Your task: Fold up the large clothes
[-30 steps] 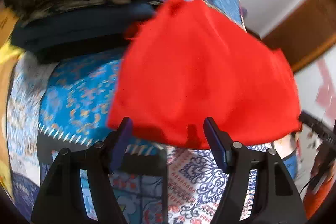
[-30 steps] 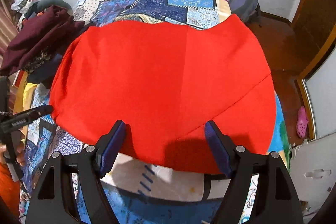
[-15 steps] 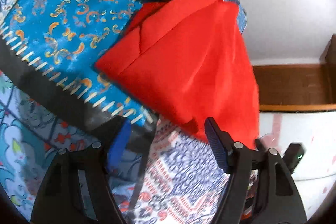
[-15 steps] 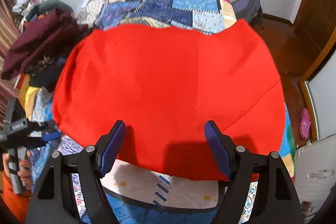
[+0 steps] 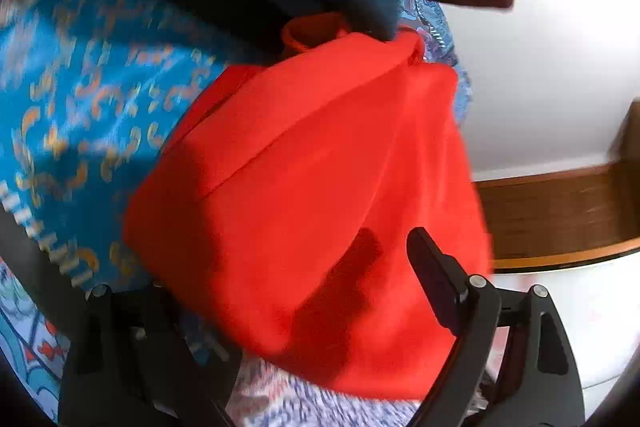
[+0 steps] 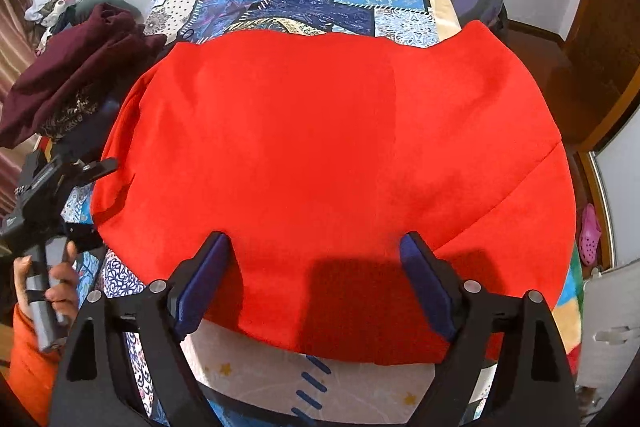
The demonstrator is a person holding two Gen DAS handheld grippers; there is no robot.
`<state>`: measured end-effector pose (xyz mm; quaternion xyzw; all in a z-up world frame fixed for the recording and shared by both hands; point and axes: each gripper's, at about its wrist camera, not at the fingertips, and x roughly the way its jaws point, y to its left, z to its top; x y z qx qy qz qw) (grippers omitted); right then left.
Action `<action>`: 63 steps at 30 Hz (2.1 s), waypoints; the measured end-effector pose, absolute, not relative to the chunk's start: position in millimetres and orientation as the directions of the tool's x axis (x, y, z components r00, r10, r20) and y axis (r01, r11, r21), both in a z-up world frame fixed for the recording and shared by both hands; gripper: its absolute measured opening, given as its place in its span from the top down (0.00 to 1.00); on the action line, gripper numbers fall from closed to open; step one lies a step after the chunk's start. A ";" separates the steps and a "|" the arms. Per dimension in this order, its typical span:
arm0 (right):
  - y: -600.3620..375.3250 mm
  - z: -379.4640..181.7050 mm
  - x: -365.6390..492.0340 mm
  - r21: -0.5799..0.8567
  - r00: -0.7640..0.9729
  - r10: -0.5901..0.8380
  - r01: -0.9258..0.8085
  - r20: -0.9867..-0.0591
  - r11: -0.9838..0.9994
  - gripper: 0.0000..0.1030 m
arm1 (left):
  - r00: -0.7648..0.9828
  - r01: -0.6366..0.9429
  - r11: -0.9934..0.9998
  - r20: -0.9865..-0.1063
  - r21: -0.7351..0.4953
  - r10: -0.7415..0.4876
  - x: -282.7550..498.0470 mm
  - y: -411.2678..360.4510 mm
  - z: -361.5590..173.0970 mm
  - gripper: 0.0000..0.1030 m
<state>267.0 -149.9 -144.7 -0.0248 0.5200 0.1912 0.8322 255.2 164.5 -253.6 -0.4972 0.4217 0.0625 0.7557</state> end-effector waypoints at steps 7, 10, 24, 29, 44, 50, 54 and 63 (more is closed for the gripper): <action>-147.4 -132.7 269.2 0.128 0.393 0.271 -0.353 -0.879 0.927 0.16 | 0.653 -0.546 0.583 -0.741 -0.602 -0.154 272.0 138.5 -229.1 0.88; -144.0 -117.9 269.9 0.105 0.422 0.268 -0.370 -0.866 0.923 0.17 | 0.693 -0.503 0.599 -0.705 -0.623 -0.152 264.7 133.9 -208.2 0.89; -55.3 -121.3 268.0 0.070 0.305 0.301 -0.587 -0.904 0.807 0.17 | 0.891 -0.231 0.655 -0.427 -0.720 -0.155 194.2 138.7 -69.9 0.91; -15.0 -133.5 230.8 0.161 0.193 0.391 -0.685 -0.900 0.710 0.16 | 0.912 -0.217 0.687 -0.395 -0.694 -0.110 170.3 146.7 -47.7 0.91; -118.1 -91.0 228.5 0.204 0.334 0.437 -0.549 -0.835 0.810 0.17 | 0.848 -0.057 0.834 -0.467 -0.549 -0.250 214.7 46.2 -37.1 0.91; -215.6 -75.4 232.7 0.169 0.461 0.315 -0.330 -0.830 0.929 0.17 | 0.712 0.105 0.868 -0.573 -0.485 -0.406 239.8 -47.7 -73.6 0.91; -252.8 -71.7 230.9 0.194 0.485 0.295 -0.247 -0.823 0.949 0.17 | 0.540 0.151 0.884 -0.712 -0.443 -0.449 244.4 -85.6 -123.6 0.91; -248.3 -61.8 214.8 0.199 0.492 0.333 -0.306 -0.804 0.931 0.17 | 0.430 0.209 0.869 -0.756 -0.448 -0.493 218.2 -79.1 -129.7 0.72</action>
